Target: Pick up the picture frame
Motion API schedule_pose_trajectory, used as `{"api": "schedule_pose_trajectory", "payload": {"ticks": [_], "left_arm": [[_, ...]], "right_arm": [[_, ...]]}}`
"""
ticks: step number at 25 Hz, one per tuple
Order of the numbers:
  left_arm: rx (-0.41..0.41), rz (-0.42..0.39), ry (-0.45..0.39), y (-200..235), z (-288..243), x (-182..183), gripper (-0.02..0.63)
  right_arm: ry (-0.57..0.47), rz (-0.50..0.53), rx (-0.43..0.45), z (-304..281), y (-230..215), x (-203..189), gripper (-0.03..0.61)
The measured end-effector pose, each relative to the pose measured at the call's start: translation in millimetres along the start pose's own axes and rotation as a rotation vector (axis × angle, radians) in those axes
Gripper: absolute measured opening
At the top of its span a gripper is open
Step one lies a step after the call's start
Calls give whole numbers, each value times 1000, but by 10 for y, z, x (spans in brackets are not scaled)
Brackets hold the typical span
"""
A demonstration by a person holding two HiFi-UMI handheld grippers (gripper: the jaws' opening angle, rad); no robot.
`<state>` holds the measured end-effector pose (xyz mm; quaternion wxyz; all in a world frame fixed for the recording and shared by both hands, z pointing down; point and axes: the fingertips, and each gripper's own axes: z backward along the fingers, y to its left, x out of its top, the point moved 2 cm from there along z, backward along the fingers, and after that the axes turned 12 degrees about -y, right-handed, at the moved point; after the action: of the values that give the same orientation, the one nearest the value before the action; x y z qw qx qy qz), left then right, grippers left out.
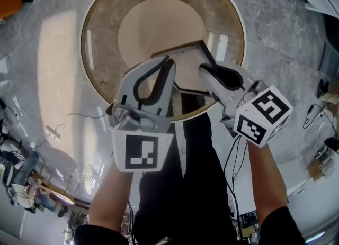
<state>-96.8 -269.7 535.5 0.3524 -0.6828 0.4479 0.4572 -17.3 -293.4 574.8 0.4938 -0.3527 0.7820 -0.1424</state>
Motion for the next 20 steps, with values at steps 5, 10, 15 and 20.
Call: {"api": "schedule_pose_trajectory", "payload": {"ticks": [5, 10, 15, 20], "left_arm": [[22, -15, -1, 30, 282, 317, 23], [23, -21, -62, 31, 538, 860, 21], [34, -6, -140, 59, 791, 1498, 21], [40, -15, -227, 25, 1084, 2163, 21]], "right_arm": [[-40, 25, -75, 249, 301, 207, 37], [-101, 48, -133, 500, 682, 496, 37], [-161, 105, -177, 844, 1061, 920, 37], [-252, 221, -194, 1299, 1515, 1463, 37]]}}
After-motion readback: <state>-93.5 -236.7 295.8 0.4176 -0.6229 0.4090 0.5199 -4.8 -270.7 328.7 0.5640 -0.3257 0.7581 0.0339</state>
